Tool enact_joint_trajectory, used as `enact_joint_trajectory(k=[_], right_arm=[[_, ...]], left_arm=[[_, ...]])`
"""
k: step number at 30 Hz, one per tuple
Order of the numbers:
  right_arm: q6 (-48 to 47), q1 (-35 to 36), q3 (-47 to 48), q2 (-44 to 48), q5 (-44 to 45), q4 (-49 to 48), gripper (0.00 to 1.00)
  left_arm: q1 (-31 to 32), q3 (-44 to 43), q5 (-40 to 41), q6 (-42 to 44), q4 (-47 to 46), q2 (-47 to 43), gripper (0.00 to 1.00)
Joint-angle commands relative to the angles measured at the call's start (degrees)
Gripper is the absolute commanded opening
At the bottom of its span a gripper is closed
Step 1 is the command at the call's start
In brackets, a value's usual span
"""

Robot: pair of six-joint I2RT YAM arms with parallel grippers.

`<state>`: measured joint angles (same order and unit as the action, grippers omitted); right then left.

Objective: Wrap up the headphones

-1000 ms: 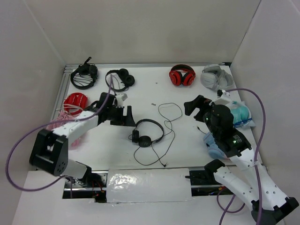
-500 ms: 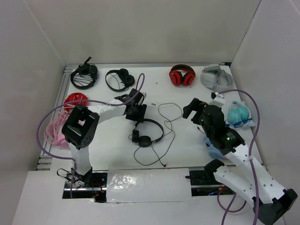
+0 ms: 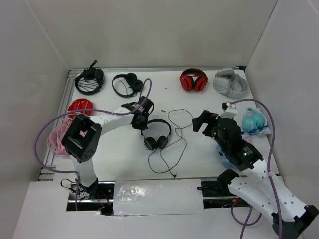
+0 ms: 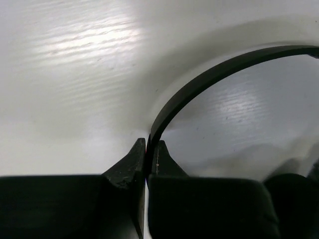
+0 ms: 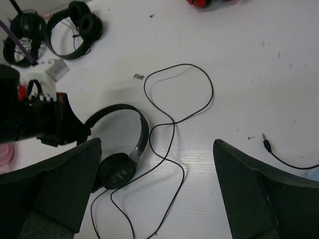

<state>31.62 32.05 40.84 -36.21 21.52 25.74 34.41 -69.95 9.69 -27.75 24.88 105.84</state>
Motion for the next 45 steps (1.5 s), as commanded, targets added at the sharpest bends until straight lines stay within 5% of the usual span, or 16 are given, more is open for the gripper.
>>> enact_joint_trajectory(k=[1,7,9,18,25,33,38,43,45], right_arm=[[-3.8,1.9,-0.7,-0.3,-3.9,-4.5,1.0],[-1.2,6.1,-0.4,-4.0,-7.5,-10.4,1.0],[6.5,7.3,1.9,-7.7,-4.5,-10.5,1.0],[10.1,11.5,12.7,-25.5,-7.0,-12.6,1.0],[7.1,14.9,17.8,-36.5,-17.3,-10.5,1.0],[11.0,20.3,19.6,-42.1,-6.3,0.3,0.95],[12.2,20.2,20.0,-43.0,-4.7,-0.7,0.7],[7.2,20.9,20.3,-42.9,-6.9,-4.0,0.28],[5.2,21.1,20.5,-41.7,-7.0,-4.3,0.02]], left_arm=[[0.8,-1.0,5.8,-9.3,6.0,-7.7,0.0],[1.7,-5.8,12.5,-37.4,28.1,-16.1,0.0],[3.3,-5.5,13.8,-43.8,32.0,-18.6,0.0],[10.2,-3.1,16.7,-52.5,35.2,-25.1,0.0],[13.8,-3.4,21.1,-60.4,41.3,-26.8,0.0],[15.2,-5.5,22.9,-68.8,47.4,-26.0,0.0],[16.9,-5.2,23.1,-66.3,44.9,-27.8,0.0],[17.1,-1.0,21.5,-51.2,29.5,-31.9,0.0],[17.1,1.0,20.7,-47.0,24.9,-33.9,0.0]])
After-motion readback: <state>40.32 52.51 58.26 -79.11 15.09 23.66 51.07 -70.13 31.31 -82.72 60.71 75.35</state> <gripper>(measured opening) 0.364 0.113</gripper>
